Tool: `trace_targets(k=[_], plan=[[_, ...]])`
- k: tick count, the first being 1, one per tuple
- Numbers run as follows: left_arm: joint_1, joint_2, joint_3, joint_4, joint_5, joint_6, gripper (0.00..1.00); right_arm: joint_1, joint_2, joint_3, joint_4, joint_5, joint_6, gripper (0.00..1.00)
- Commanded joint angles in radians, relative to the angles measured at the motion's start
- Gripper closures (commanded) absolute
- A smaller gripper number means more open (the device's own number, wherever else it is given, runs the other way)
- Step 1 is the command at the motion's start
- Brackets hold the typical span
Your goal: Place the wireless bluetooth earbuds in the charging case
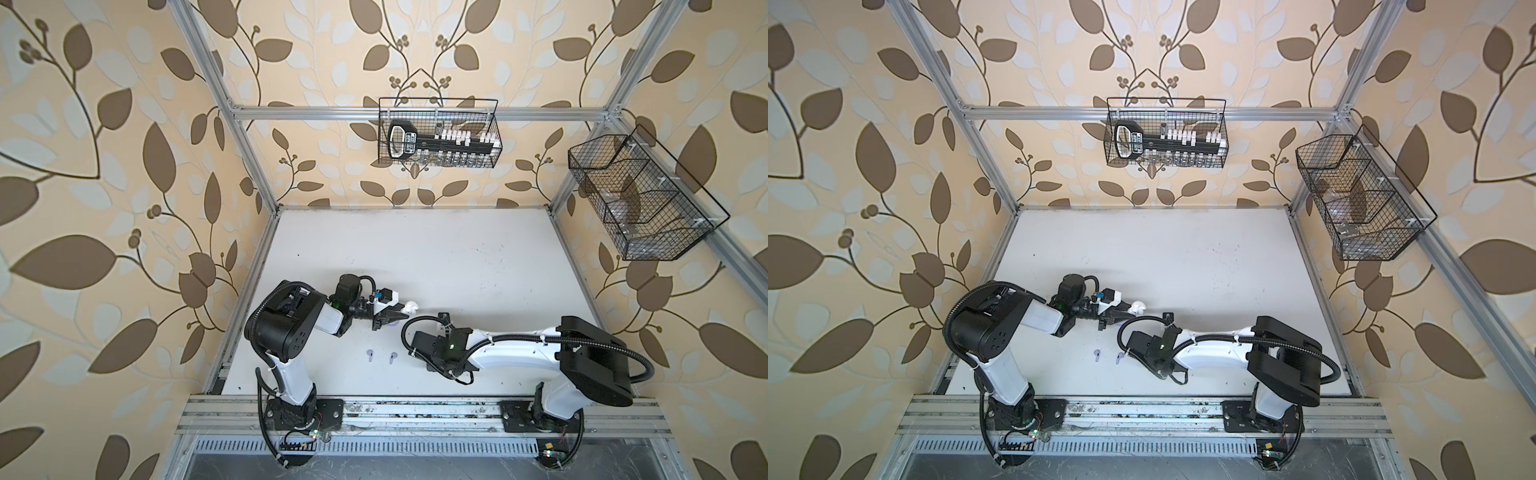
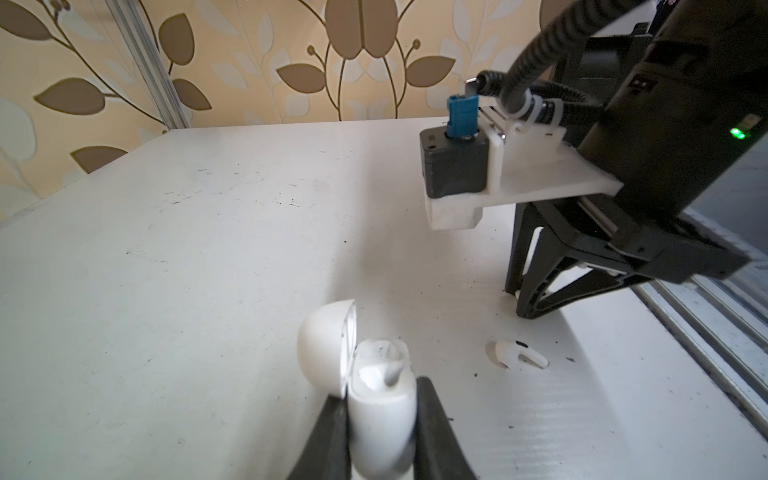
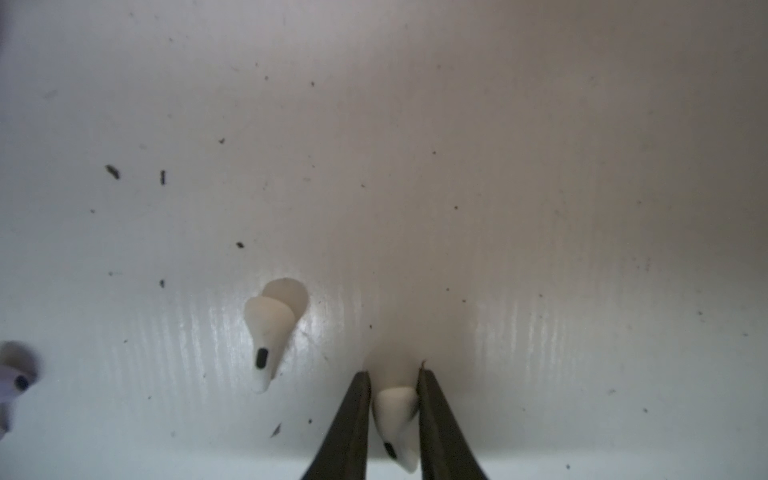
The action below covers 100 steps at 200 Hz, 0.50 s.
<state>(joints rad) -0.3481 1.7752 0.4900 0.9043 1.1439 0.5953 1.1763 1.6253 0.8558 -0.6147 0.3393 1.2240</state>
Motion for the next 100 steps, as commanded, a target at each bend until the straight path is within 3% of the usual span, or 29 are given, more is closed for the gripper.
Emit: trace_targets(k=[1, 100], plan=[[-0.011, -0.037, -0.005, 0.038, 0.004, -0.004, 1.0, 0.011, 0.028, 0.013, -0.034, -0.028, -0.009, 0.76], [-0.011, -0.036, -0.002, 0.039, 0.002, -0.007, 1.0, 0.015, 0.01, 0.0, -0.059, -0.039, -0.047, 0.74]])
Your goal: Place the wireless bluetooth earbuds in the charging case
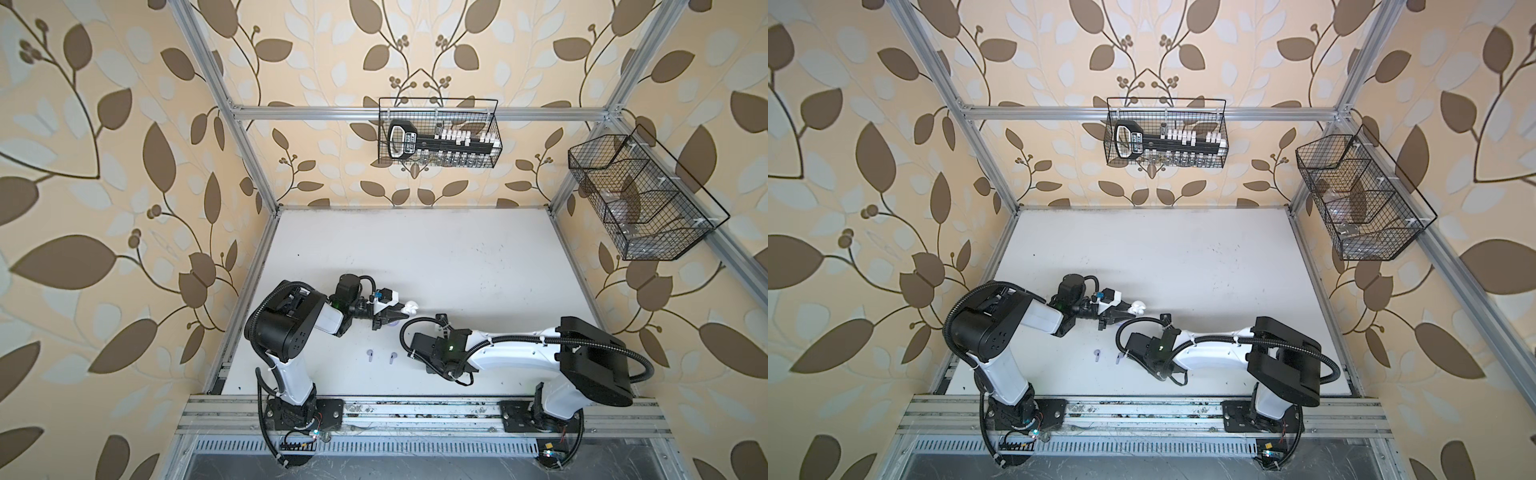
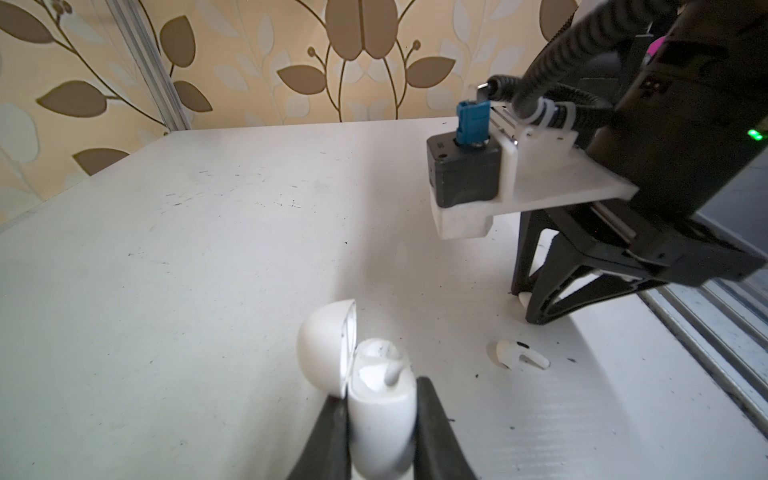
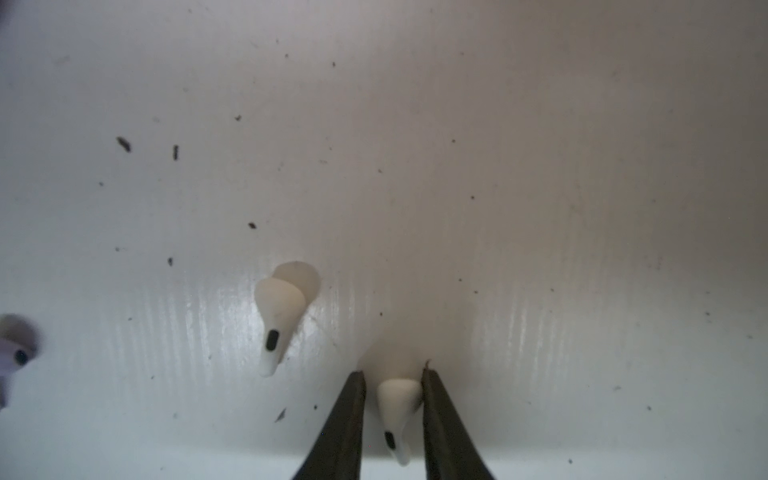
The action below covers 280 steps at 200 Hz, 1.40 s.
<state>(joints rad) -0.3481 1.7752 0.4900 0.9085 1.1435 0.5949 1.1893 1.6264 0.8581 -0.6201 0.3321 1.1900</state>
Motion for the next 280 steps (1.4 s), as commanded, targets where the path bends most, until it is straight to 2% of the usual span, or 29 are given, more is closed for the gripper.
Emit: trace_targets(k=[1, 280], plan=[[-0.011, -0.036, -0.002, 0.035, 0.002, -0.007, 1.0, 0.002, 0.008, -0.002, -0.053, -0.032, -0.013, 0.74], [-0.011, -0.034, -0.002, 0.039, 0.001, -0.01, 1.0, -0.014, -0.005, -0.03, -0.007, -0.063, -0.05, 0.76]])
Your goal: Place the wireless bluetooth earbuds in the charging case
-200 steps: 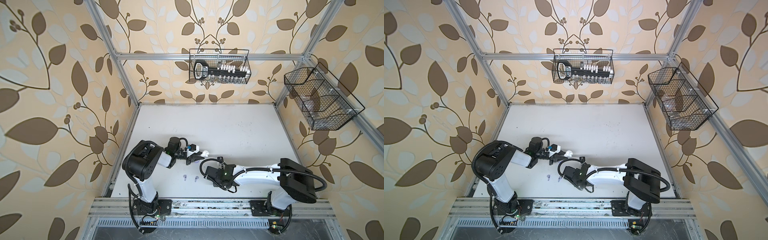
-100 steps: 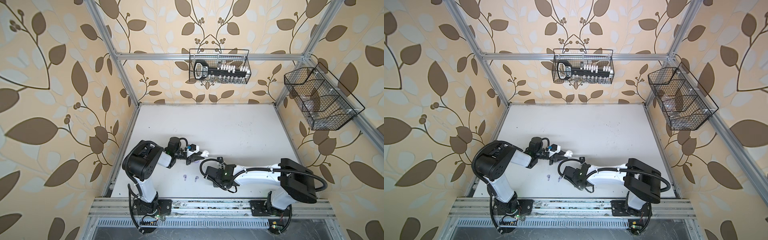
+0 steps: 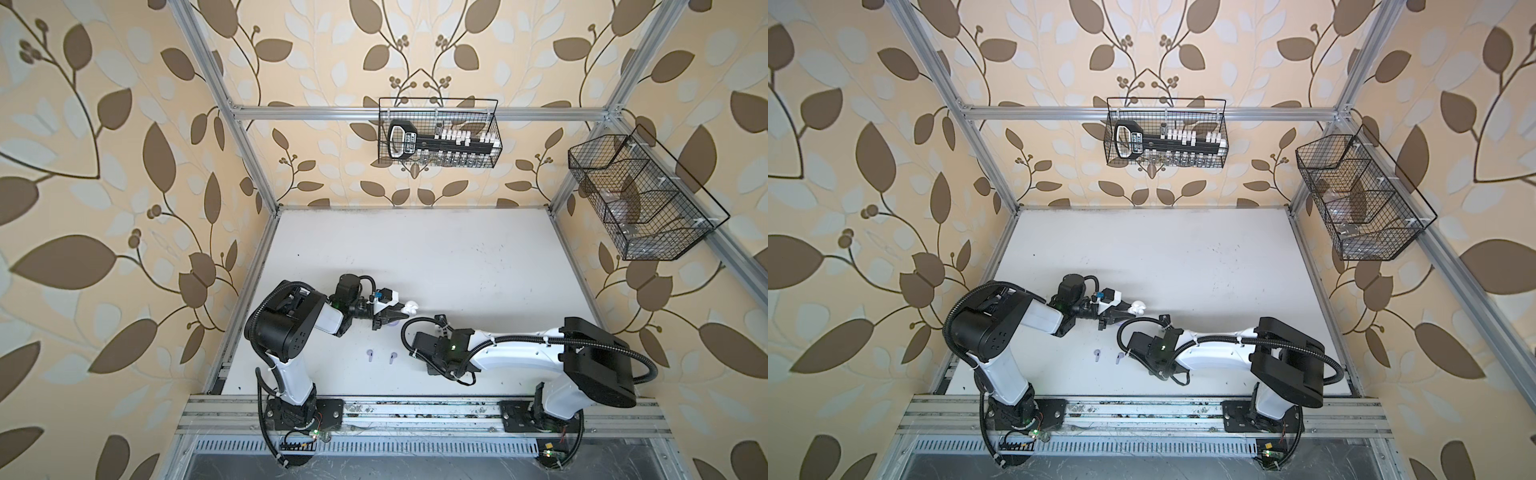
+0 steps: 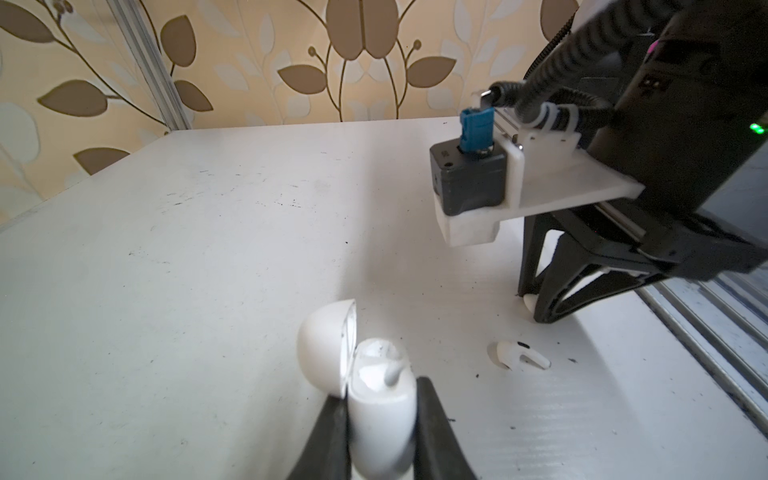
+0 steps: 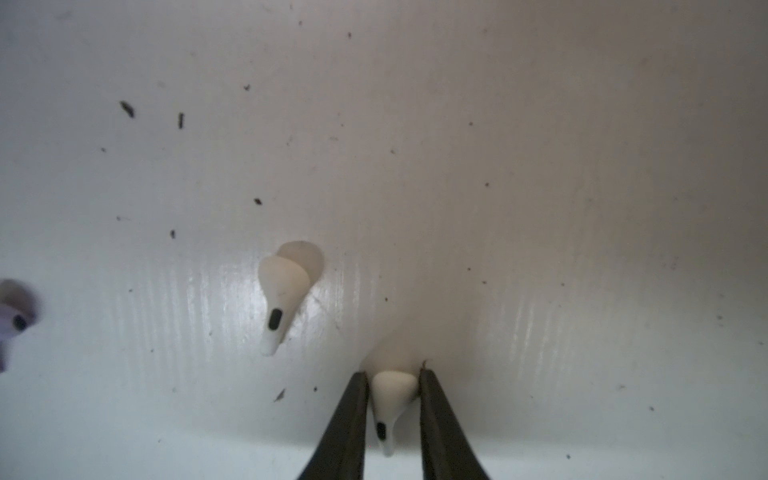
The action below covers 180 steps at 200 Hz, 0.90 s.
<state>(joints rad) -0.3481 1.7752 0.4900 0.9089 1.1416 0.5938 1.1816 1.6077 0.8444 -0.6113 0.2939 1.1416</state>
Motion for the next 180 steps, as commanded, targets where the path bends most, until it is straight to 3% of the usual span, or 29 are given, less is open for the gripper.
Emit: trace_targets(k=[1, 180], plan=[[-0.011, -0.034, -0.003, 0.039, 0.003, -0.011, 1.0, -0.007, 0.014, -0.016, -0.016, -0.026, -0.003, 0.76], [-0.011, -0.034, -0.002, 0.042, 0.001, -0.014, 1.0, -0.018, -0.012, -0.036, -0.019, -0.027, -0.014, 0.82]])
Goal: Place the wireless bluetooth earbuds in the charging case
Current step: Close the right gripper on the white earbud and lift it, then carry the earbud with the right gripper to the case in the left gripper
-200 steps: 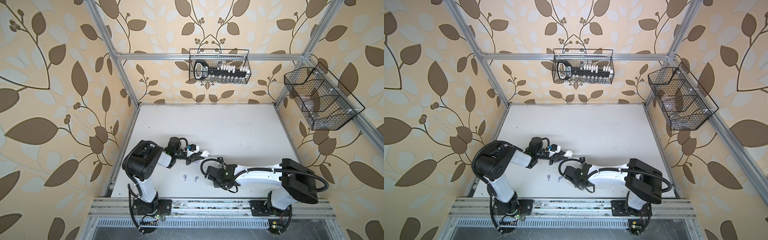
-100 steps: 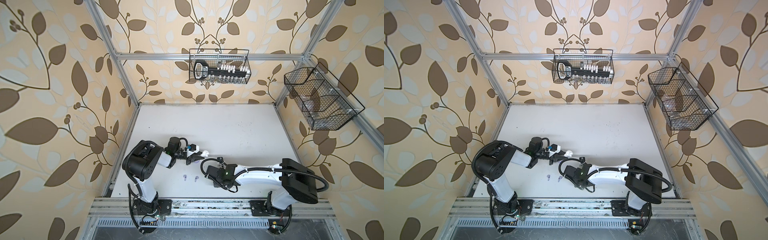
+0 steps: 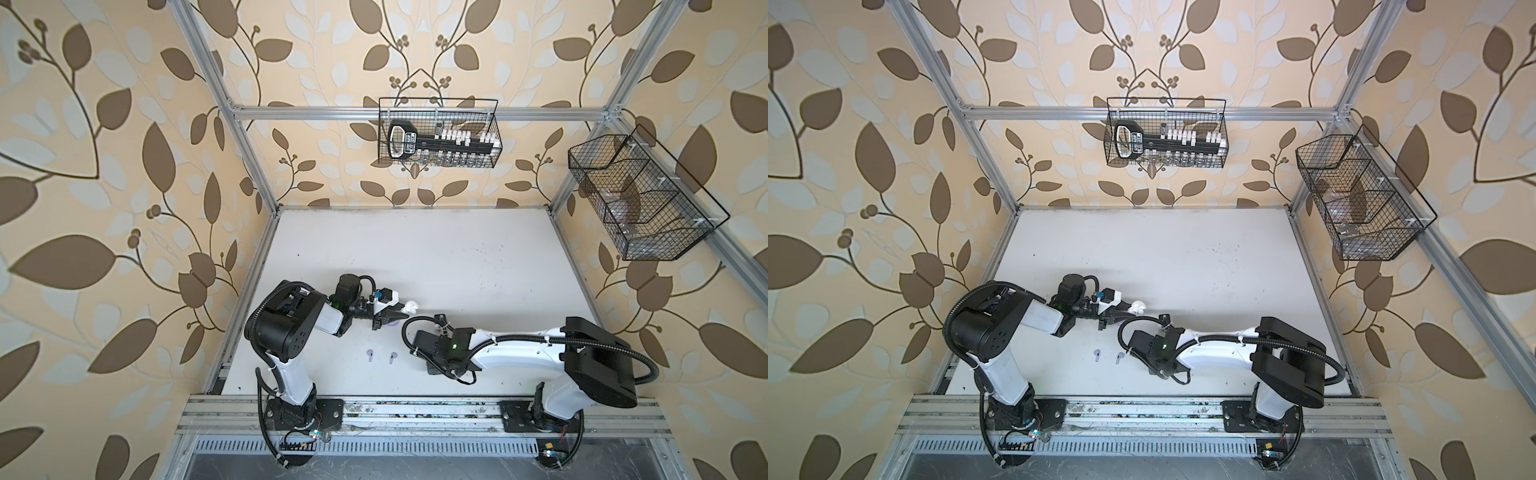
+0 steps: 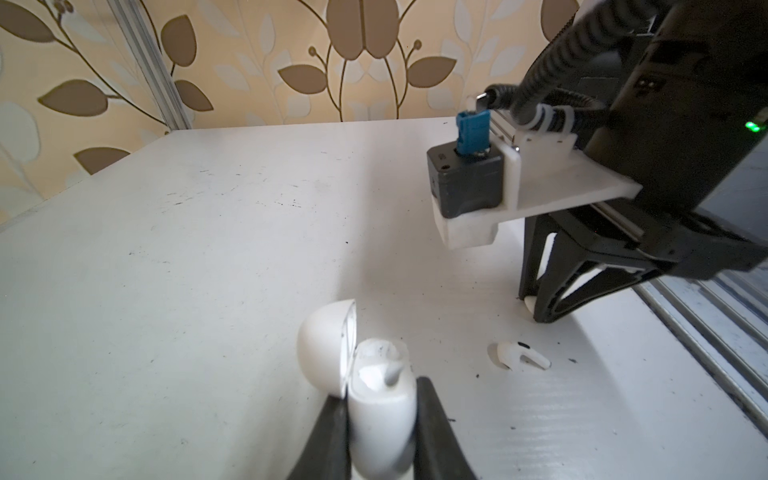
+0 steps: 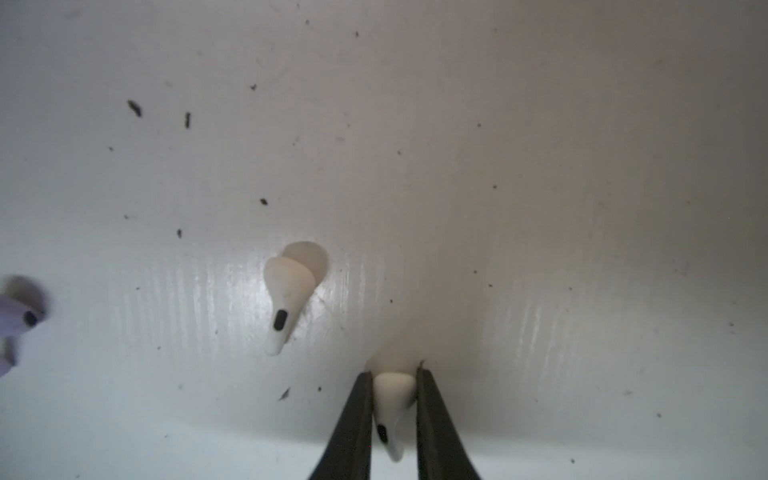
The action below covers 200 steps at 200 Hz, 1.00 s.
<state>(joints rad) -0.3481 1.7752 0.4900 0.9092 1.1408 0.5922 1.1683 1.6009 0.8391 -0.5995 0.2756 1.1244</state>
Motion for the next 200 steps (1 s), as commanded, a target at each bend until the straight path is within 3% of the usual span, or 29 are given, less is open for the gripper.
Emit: trace_targets(k=[1, 113, 200], plan=[[-0.011, -0.034, -0.002, 0.041, 0.002, -0.012, 1.0, -0.004, -0.005, -0.031, -0.031, -0.009, 0.003, 0.82], [-0.011, -0.033, -0.002, 0.046, -0.005, -0.021, 1.0, -0.004, -0.103, -0.043, 0.008, 0.066, 0.023, 0.84], [-0.011, -0.025, -0.008, 0.084, -0.014, -0.046, 1.0, -0.016, -0.228, -0.113, 0.223, 0.194, 0.003, 0.86]])
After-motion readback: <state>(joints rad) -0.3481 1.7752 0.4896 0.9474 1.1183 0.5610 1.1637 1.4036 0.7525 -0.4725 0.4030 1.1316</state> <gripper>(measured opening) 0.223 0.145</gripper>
